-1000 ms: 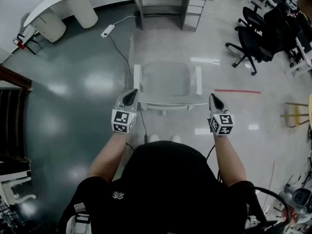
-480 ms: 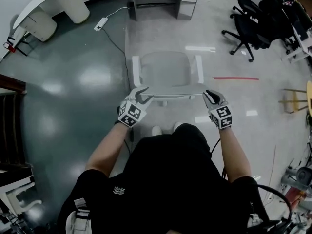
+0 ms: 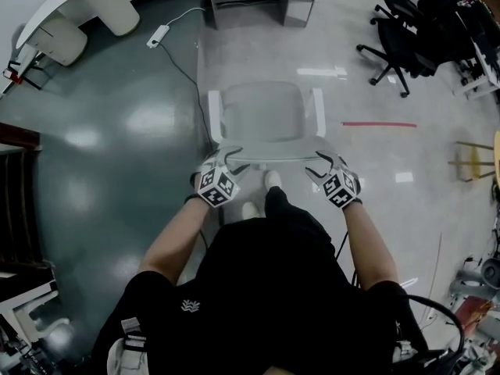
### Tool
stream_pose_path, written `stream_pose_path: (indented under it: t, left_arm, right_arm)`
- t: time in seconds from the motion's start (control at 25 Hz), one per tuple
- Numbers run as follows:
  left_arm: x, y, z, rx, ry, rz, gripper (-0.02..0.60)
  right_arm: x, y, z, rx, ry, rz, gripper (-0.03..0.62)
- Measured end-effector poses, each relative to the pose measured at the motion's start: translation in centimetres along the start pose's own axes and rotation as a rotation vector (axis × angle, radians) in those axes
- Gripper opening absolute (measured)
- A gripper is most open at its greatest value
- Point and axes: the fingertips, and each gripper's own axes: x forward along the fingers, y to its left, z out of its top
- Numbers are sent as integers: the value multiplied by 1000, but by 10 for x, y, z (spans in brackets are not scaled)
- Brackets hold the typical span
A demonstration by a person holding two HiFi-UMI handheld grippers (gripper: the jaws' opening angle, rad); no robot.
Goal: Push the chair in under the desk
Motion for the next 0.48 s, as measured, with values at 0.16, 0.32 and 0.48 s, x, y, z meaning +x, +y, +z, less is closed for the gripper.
stream_pose_path:
  t: [0.16,0.32,0.48]
  left_arm:
    - [25,-3,-9,40,78,-34,232]
    - [44,-5,-16,59,138,-66,244]
    - [55,-5,-18,82,171,-108,238]
  right_arm:
    - [28,-7,-21,-95,94,7,235]
    - [46,-8,-36,-121,159,61,232]
    - [53,-16,-37,-160,163,96,172]
